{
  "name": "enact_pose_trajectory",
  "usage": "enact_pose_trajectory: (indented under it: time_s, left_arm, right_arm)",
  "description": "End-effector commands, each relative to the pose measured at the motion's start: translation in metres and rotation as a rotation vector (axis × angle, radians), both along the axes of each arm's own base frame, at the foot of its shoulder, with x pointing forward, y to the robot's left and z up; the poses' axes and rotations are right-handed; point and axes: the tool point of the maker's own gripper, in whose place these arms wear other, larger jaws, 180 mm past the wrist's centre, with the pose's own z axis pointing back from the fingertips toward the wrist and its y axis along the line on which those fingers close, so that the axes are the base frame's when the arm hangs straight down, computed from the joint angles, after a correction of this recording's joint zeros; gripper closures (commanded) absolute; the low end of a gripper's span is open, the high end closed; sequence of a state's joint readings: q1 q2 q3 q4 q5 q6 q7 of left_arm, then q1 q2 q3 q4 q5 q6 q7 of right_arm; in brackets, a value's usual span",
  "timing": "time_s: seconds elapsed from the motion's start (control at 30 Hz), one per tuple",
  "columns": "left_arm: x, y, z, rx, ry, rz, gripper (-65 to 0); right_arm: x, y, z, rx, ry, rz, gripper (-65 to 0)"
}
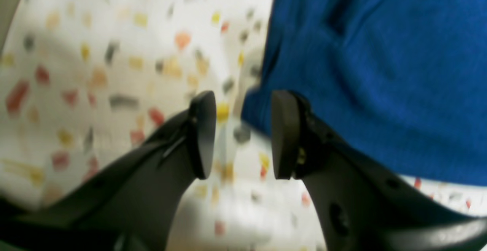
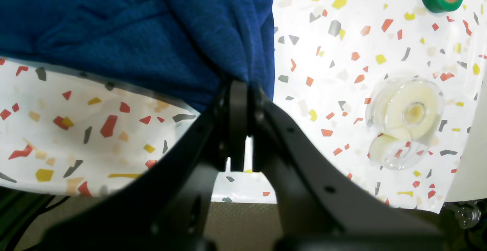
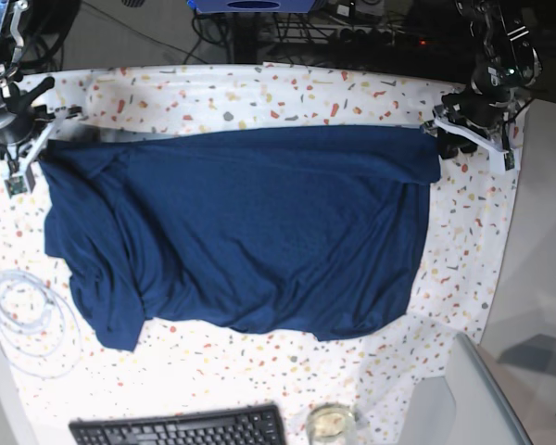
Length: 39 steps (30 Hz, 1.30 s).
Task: Layout the t-shirt on the table in an organized manner, then fold the t-shirt properly
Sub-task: 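Adjust the shirt corner with the left gripper to straighten the edge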
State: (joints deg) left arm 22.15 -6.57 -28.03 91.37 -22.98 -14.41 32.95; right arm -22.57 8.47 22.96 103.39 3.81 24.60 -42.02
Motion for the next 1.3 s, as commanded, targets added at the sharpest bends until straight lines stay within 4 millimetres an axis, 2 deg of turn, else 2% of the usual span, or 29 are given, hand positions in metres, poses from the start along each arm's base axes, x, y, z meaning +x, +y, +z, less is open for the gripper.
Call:
enact_pose_trajectory:
  time_s: [0.0,0.2,0.4,0.63,0.7,0.8,0.87,0.93,1.27]
  left_arm:
    - [0.007,0.004,0.007,0.008,-0.034,0.000,-23.7]
    - [0.006,0.004,0.004,0.002,-0.027,0.001,-23.9]
    - [0.017,-0.021,-0.002,-0.012,-0.016,-0.090,-24.0]
    - [0.016,-0.019,-0.012,-0.025,0.010,-0.079,-24.2]
    - [0.016,-0.019,-0.012,-0.023,0.010,-0.080,-29.3]
    - [0.013,-0.018,-0.012,-0.019,0.015,-0.082,-45.6]
    - [0.013,-0.018,-0.012,-0.019,0.015,-0.082,-51.8]
    - [0.014,-0.018,-0.013,-0.021,0.014,-0.083,-50.8]
    - [0.023,-0.021,-0.016,-0.032,0.010,-0.084,-35.7]
  right_arm:
    - [0.007,-0.004,0.009,-0.016,-0.033,0.006,0.0]
    - [0.007,-0.004,0.009,-0.017,-0.034,0.007,0.0]
    - [0.008,-0.004,0.010,-0.017,-0.035,0.007,0.0]
    - [0.006,-0.004,0.009,-0.017,-0.032,0.007,0.0]
    - [0.006,-0.004,0.009,-0.017,-0.032,0.007,0.0]
    - [0.006,-0.004,0.009,-0.017,-0.032,0.007,0.0]
    - [0.007,-0.004,0.009,-0.017,-0.034,0.007,0.0]
    - [0.007,-0.004,0.009,-0.017,-0.034,0.007,0.0]
    - [0.010,-0.004,0.011,-0.017,-0.042,0.007,0.0]
